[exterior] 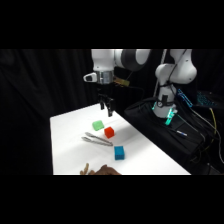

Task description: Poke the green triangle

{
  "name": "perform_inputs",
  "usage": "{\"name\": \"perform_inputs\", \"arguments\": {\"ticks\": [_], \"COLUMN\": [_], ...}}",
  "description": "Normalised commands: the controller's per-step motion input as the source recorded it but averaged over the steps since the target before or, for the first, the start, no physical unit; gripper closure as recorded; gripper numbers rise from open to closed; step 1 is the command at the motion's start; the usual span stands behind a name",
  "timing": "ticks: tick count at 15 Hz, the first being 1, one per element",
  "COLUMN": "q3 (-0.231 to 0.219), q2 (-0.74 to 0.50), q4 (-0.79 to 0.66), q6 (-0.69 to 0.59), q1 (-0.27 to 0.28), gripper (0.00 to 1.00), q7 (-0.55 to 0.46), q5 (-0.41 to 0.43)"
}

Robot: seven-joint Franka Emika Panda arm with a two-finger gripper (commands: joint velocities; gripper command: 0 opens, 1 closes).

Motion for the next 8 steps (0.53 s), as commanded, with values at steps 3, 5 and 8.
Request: {"name": "perform_inputs", "arguments": {"ticks": [3, 5, 8], "q3": [-0.006, -0.063, -0.115], "q2": [0.00, 0.00, 0.02], "q4": [0.02, 0.06, 0.10], "q6": [0.03, 0.05, 0.04], "q1": [-0.038, -0.094, -0.145], "gripper": [0.00, 0.00, 0.00], "q7": [-0.02, -0.18, -0.26], "q5": [0.002, 0.028, -0.108]}}
